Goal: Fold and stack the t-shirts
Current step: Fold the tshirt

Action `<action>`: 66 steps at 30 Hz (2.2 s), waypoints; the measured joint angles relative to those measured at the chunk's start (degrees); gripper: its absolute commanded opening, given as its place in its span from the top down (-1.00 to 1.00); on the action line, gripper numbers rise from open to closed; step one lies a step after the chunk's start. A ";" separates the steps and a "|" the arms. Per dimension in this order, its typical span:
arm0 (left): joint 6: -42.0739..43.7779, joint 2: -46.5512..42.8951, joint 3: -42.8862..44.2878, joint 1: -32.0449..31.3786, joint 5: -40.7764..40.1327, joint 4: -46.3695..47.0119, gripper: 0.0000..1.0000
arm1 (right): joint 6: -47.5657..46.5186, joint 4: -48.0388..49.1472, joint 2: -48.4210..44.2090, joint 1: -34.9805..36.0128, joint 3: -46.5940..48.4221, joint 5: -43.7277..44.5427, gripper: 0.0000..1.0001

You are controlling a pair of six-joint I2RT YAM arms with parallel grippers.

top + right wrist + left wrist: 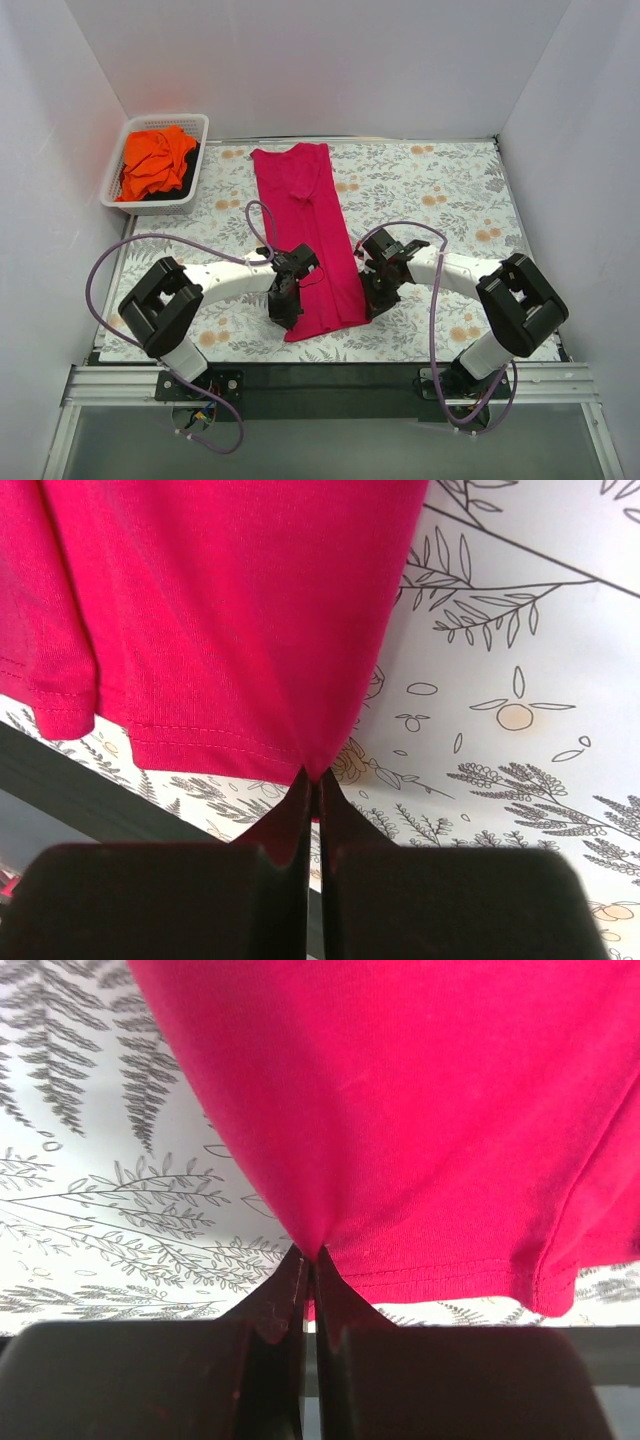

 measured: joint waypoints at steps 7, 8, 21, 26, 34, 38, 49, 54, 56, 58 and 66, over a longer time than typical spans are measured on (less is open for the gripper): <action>0.59 -6.54 -5.25 -0.33 3.74 1.46 1.00 | -2.56 -2.97 -3.15 0.07 -1.16 -1.55 0.97; 0.68 -7.80 -5.81 -0.33 4.63 1.44 1.00 | -2.93 -3.50 -3.54 0.07 -1.16 -2.12 0.97; 4.81 -14.51 -3.58 15.61 5.92 4.59 1.00 | -7.98 -10.71 0.04 -3.02 18.23 -1.05 0.97; 8.26 -10.73 3.61 22.23 3.32 8.70 1.00 | -10.12 -10.40 8.57 -6.34 33.70 -0.52 0.97; 12.90 -2.14 10.69 28.55 -1.18 17.22 1.00 | -12.46 -10.29 20.57 -9.90 47.67 -0.42 0.97; 14.60 0.46 10.84 30.58 -2.08 20.20 1.00 | -13.31 -10.19 24.48 -10.99 51.49 -0.48 0.97; 16.33 3.08 10.32 31.34 -1.55 24.46 1.00 | -13.33 -9.38 28.57 -11.72 52.59 -1.77 0.97; 16.72 3.52 10.34 31.43 -1.44 25.75 1.00 | -12.59 -8.79 29.53 -12.00 52.59 -2.12 0.97; 16.74 4.42 10.36 31.47 -1.44 26.14 1.00 | -11.89 -8.39 29.92 -12.41 52.59 -2.51 0.97; 16.70 5.92 10.54 31.58 -1.44 26.47 1.00 | -11.21 -7.67 30.47 -13.03 52.59 -3.23 0.97; 16.26 9.22 10.67 31.85 -1.44 26.75 0.66 | -9.40 -5.77 34.38 -14.32 53.27 -5.68 0.69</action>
